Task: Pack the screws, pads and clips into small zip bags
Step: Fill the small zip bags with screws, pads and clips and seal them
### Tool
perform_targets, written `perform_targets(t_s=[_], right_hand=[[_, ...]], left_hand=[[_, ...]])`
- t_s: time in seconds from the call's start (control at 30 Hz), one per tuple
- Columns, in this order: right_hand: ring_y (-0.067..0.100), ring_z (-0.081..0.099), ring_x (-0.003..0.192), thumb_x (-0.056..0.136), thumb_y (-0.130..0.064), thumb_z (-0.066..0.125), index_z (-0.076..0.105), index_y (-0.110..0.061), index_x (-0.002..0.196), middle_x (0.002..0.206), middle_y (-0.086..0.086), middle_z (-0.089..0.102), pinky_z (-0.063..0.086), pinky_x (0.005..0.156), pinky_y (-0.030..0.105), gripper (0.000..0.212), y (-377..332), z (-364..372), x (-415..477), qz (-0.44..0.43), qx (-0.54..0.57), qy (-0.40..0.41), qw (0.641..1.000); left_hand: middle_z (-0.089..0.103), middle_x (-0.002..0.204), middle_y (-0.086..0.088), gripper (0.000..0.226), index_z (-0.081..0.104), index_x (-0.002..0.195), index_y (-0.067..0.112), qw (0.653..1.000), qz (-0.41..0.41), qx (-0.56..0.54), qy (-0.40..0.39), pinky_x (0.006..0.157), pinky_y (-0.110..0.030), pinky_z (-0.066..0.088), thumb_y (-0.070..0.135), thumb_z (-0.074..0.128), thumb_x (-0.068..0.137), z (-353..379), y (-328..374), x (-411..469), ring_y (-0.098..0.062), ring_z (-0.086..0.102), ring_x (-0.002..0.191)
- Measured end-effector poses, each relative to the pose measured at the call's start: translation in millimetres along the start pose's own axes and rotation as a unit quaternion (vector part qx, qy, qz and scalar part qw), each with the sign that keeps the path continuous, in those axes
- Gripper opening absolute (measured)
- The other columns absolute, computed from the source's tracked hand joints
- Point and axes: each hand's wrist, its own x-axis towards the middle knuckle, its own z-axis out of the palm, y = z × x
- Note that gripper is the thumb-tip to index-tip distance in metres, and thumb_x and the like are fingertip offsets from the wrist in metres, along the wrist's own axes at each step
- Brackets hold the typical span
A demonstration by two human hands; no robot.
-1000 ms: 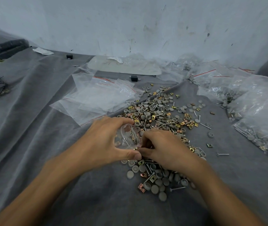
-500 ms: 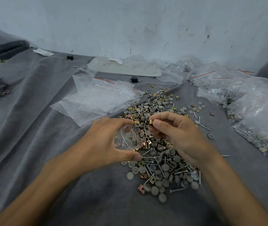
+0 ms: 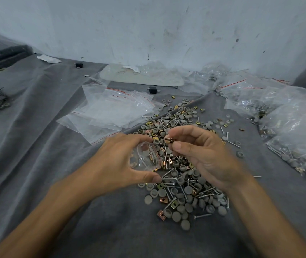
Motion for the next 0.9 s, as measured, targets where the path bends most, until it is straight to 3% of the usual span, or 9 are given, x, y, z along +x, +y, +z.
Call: perform_targets(t_s=[0.37, 0.73, 0.9], right_hand=[[0.017, 0.067, 0.11, 0.075, -0.014, 0.084, 0.076, -0.027, 0.104, 0.111, 0.003, 0.074, 0.053, 0.089, 0.025, 0.033, 6.8, 2.0, 1.7, -0.005, -0.041, -0.003, 0.999], [0.015, 0.071, 0.092, 0.082, -0.005, 0.08, 0.074, -0.025, 0.104, 0.106, 0.003, 0.075, 0.056, 0.079, 0.024, 0.03, 5.7, 12.4, 0.0, -0.022, -0.166, -0.007, 0.986], [0.016, 0.073, 0.098, 0.086, 0.002, 0.076, 0.071, -0.016, 0.108, 0.105, 0.002, 0.076, 0.057, 0.082, 0.024, 0.029, 11.9, 19.0, 2.4, -0.04, -0.191, -0.015, 0.981]], left_hand=[[0.04, 0.123, 0.033, 0.096, 0.04, 0.142, 0.048, 1.0, 0.001, 0.0, 0.003, 0.106, -0.028, 0.035, 0.086, 0.063, 0.057, -0.4, 1.3, -1.2, 0.004, 0.038, 0.122], [0.047, 0.13, 0.03, 0.094, 0.039, 0.141, 0.05, 1.0, 0.002, 0.003, 0.004, 0.104, -0.029, 0.036, 0.088, 0.062, 0.057, 2.3, -1.6, -0.1, 0.002, 0.038, 0.125], [0.052, 0.13, 0.026, 0.091, 0.045, 0.14, 0.044, 1.0, 0.015, 0.004, 0.019, 0.105, -0.031, 0.037, 0.082, 0.067, 0.06, 3.7, 1.8, 0.7, 0.0, 0.043, 0.122]])
